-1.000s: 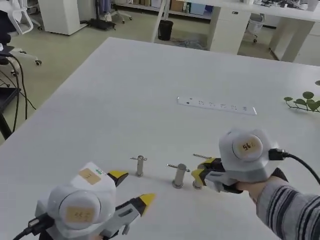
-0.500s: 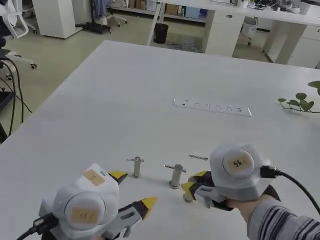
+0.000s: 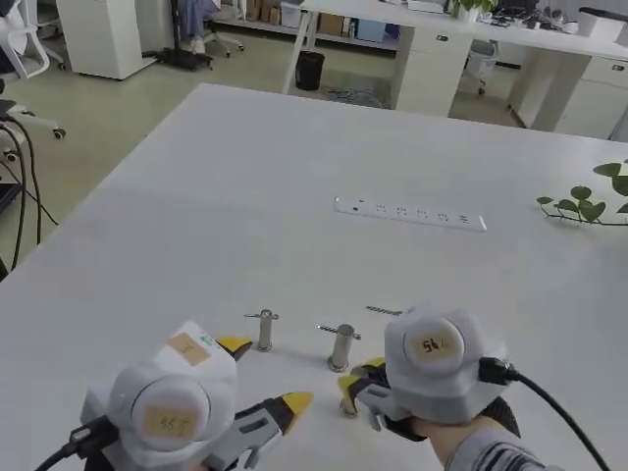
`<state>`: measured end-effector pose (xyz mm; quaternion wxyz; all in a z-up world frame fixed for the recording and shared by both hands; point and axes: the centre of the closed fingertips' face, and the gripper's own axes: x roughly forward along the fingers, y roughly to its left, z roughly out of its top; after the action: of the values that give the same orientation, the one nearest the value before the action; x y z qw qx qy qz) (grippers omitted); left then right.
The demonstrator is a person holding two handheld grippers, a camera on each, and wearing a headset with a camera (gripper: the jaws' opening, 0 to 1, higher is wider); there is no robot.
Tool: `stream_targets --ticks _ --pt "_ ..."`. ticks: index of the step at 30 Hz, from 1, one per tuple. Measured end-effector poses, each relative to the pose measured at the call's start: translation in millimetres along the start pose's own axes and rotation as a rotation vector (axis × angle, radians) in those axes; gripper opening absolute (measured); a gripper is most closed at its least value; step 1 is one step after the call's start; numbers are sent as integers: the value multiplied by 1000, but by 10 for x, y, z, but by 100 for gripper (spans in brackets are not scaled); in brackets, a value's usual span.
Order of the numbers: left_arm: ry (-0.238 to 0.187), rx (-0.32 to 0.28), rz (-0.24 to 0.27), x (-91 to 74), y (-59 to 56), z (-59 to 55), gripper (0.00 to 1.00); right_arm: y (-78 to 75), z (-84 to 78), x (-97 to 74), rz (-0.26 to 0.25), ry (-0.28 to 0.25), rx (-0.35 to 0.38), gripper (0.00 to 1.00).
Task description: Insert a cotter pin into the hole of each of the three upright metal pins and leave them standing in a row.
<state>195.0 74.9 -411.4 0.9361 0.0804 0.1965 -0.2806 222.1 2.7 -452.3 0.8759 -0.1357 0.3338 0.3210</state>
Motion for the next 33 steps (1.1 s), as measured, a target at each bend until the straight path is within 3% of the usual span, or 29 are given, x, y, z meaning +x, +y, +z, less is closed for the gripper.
stream_targets --ticks 4,6,9,12,17,20,23,32,33 --pt "-1 -4 -5 4 -8 0 47 2 13 -19 -18 -11 4 9" --pt "3 -4 -8 7 -16 -7 47 -8 10 -26 -42 -21 55 9" --pt "4 -3 -13 13 -31 -8 47 -8 4 -34 -64 -20 70 9" --pt "6 -2 -15 19 -34 -14 47 -19 -4 -29 -102 -22 160 9" --pt "13 0 -16 22 -37 -30 48 -28 -22 -3 -128 -8 188 10" --pt "14 2 -13 20 -33 -31 48 -7 -33 14 -104 -31 271 15" --pt "11 2 -13 19 -30 -26 49 -19 -44 -22 -102 -38 246 27" --pt "10 -12 1 26 -3 -30 58 -38 -105 -154 -20 -47 196 32" --pt "8 -18 2 25 3 -27 59 -17 -116 -173 9 -46 177 32"
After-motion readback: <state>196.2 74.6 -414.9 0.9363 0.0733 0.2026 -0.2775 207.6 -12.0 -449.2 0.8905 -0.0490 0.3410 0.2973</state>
